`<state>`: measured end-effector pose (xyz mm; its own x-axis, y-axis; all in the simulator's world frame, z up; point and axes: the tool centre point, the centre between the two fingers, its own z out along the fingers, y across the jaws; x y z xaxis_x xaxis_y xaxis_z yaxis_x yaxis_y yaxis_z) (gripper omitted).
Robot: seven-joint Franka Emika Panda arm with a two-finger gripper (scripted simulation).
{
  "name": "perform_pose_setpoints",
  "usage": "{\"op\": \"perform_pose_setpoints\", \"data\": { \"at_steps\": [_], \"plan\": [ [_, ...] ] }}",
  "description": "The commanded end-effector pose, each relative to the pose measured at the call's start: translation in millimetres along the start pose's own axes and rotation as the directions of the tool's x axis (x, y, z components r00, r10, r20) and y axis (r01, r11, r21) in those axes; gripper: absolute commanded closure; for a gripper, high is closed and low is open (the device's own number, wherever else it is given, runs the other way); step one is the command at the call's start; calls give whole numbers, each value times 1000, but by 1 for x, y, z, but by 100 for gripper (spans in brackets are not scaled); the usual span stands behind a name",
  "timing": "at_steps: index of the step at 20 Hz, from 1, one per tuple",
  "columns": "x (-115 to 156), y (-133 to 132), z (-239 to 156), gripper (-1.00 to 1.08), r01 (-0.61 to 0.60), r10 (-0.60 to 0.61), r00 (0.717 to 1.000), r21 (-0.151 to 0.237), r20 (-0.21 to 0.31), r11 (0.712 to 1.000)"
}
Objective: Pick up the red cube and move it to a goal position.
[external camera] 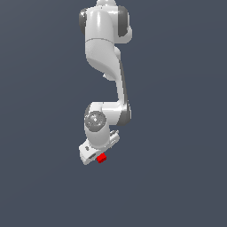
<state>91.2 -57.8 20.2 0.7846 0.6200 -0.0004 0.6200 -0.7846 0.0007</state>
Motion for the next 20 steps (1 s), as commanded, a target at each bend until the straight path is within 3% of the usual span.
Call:
{"op": "perform_pose_setpoints", "data": {
  "at_steps": [1, 20],
  "plan": [
    [1, -1, 0, 108, 3, -3, 1000, 1, 0, 1000],
    [-4, -8, -8, 108, 2, -2, 1000, 1, 0, 1000]
  ]
}}
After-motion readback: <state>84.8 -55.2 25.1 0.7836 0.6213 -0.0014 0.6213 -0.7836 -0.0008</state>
